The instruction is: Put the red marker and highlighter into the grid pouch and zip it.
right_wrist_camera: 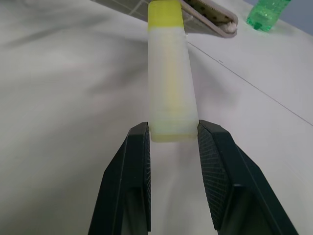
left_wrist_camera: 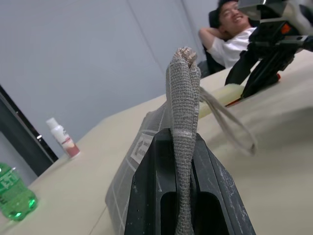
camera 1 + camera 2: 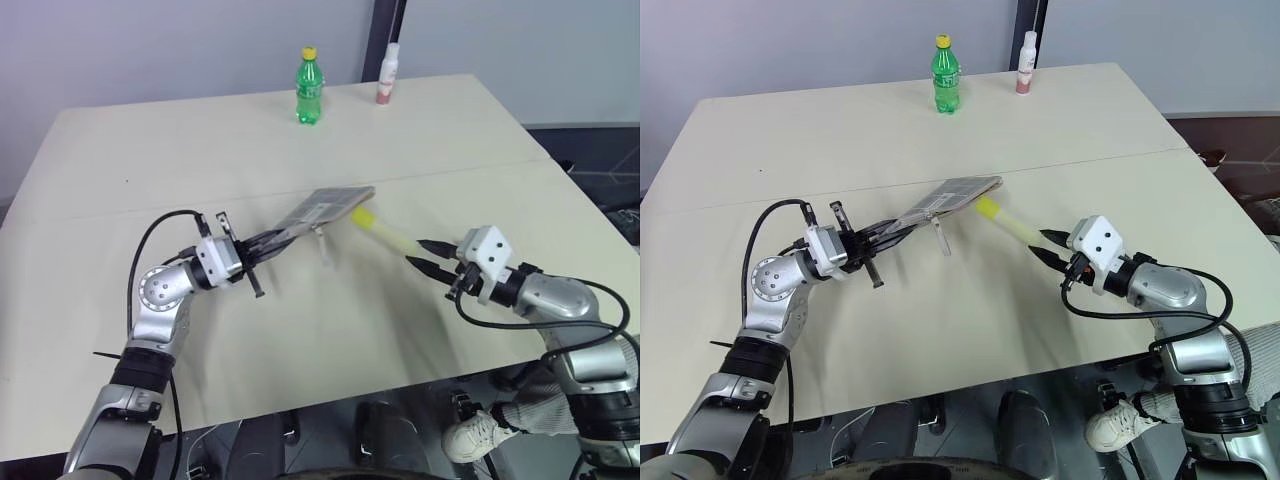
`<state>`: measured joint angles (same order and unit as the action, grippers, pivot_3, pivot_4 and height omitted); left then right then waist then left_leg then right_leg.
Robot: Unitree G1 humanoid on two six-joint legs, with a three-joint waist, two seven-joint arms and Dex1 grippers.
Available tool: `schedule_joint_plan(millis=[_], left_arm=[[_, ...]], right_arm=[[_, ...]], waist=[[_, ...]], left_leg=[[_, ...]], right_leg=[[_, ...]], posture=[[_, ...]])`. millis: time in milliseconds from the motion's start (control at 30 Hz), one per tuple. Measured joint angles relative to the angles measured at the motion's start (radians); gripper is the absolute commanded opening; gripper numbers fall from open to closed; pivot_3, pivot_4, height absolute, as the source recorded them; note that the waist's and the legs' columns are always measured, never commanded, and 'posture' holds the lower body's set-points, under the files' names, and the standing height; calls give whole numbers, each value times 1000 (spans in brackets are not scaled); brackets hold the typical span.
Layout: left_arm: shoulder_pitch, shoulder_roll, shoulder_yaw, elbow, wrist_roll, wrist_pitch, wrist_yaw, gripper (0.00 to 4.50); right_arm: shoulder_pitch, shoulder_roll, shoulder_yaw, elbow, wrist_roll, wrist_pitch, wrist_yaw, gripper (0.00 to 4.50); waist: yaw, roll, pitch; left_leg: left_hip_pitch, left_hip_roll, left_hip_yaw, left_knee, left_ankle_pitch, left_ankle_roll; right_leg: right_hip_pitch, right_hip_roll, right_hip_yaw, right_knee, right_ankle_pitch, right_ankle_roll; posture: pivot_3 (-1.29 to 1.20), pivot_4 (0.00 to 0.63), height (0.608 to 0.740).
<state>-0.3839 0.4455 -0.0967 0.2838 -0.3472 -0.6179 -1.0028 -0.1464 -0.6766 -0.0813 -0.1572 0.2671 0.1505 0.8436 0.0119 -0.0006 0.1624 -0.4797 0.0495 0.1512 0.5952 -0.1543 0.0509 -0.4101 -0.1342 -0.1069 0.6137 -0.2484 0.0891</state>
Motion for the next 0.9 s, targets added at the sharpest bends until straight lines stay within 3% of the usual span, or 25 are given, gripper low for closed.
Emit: schedule_joint_plan(millis=[333,633,900], left_arm=[[0,0,0,-15,0,16,-39,0],[-35,-13,16,-59,-125,267,-72,0],[-42,62,117,-72,-285,544,-207,0]], right_arm=[[-26,0,21,4,-17,-11,10,819],[-45,-21,72,-45,-44,21,38,819],[53,-100,-120,-100,88,100,70,819]], waist=[[-1,0,0],[1,0,0],[1,0,0]], left_leg=[[0,0,-1,0,0,0],[0,0,-2,1,0,0],[0,0,-4,2,0,0]], right_leg=[[1,0,-1,0,0,0],[2,0,-2,0,0,0],[3,0,-4,0,0,0]], posture=[[0,150,740],[0,150,740],[0,150,740]])
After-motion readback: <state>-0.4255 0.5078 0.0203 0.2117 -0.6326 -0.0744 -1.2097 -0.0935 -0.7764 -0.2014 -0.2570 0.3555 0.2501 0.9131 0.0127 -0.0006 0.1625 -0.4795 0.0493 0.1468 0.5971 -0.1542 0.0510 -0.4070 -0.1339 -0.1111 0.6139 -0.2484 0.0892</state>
